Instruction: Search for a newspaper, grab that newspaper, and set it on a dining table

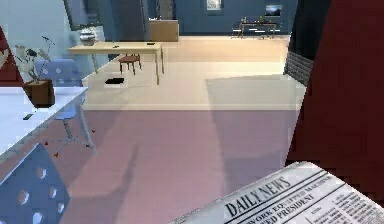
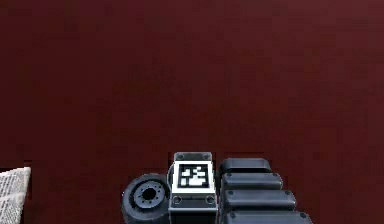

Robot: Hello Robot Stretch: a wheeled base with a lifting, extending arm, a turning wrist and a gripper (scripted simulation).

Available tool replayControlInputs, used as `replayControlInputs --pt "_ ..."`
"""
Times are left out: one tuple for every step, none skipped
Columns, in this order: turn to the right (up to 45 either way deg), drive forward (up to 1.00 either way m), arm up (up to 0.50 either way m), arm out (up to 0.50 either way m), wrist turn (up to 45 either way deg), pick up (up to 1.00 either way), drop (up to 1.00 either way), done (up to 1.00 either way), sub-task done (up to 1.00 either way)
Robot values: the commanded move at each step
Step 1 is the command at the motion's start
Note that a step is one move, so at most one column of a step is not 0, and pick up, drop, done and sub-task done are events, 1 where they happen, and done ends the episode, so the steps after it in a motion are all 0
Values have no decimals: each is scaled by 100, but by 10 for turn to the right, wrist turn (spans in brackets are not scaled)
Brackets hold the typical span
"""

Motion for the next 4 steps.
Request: replayControlInputs --pt "-30 0 0 0 0 0 0 0 0" --pt "0 100 0 0 0 0 0 0 0" --pt "0 10 0 0 0 0 0 0 0" --pt "-450 0 0 0 0 0 0 0 0"
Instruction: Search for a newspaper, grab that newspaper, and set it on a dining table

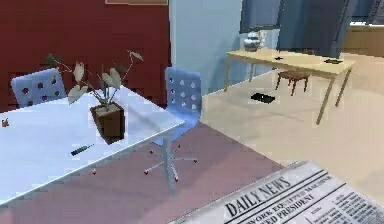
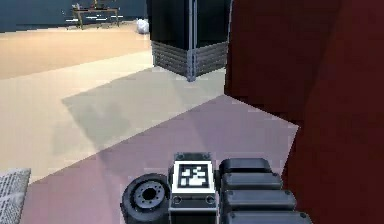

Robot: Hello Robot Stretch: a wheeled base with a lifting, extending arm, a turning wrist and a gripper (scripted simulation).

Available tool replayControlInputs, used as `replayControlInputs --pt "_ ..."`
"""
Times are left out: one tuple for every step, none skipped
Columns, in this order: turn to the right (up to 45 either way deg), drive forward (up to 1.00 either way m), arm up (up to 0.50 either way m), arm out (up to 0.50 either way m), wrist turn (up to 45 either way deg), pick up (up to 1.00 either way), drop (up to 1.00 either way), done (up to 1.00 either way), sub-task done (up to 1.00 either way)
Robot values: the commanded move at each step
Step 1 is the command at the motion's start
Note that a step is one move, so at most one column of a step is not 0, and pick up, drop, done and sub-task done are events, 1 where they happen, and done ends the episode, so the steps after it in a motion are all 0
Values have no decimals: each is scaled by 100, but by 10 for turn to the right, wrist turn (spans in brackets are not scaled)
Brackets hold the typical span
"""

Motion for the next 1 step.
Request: replayControlInputs --pt "-120 0 0 0 0 0 0 0 0"
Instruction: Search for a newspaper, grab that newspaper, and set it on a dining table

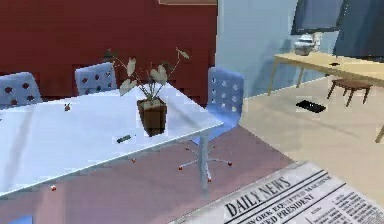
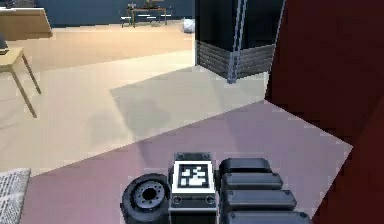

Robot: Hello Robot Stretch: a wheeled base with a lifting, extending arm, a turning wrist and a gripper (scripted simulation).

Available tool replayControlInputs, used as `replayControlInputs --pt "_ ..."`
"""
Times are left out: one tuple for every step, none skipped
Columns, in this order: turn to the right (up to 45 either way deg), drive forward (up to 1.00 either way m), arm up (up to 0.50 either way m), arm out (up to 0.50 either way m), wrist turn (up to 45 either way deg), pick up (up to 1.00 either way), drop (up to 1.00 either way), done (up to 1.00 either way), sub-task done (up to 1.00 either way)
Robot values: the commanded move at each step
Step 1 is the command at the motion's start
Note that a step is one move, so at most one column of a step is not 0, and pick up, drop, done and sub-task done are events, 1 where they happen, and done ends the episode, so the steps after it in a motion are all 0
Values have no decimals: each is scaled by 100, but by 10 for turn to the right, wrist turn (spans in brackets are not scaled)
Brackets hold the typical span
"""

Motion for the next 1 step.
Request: replayControlInputs --pt "0 35 0 0 0 0 0 0 0"
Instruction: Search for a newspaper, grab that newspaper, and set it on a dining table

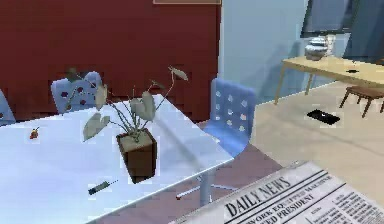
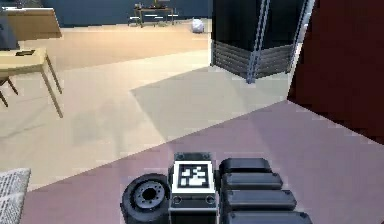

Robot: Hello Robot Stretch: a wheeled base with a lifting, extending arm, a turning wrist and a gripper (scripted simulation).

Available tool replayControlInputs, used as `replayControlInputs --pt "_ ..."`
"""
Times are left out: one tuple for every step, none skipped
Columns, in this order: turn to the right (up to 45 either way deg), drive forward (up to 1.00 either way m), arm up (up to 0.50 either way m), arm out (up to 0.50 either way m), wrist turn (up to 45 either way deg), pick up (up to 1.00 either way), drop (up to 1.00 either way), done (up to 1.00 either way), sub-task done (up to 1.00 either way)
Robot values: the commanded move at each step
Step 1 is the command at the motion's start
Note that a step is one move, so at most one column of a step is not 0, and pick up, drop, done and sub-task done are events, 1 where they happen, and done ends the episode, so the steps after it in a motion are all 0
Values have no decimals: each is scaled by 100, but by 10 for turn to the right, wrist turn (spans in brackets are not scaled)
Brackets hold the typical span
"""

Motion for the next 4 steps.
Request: replayControlInputs --pt "450 0 0 0 0 0 0 0 0" --pt "450 0 0 0 0 0 0 0 0" --pt "240 0 0 0 0 0 0 0 0" --pt "-450 0 0 0 0 0 0 0 0"
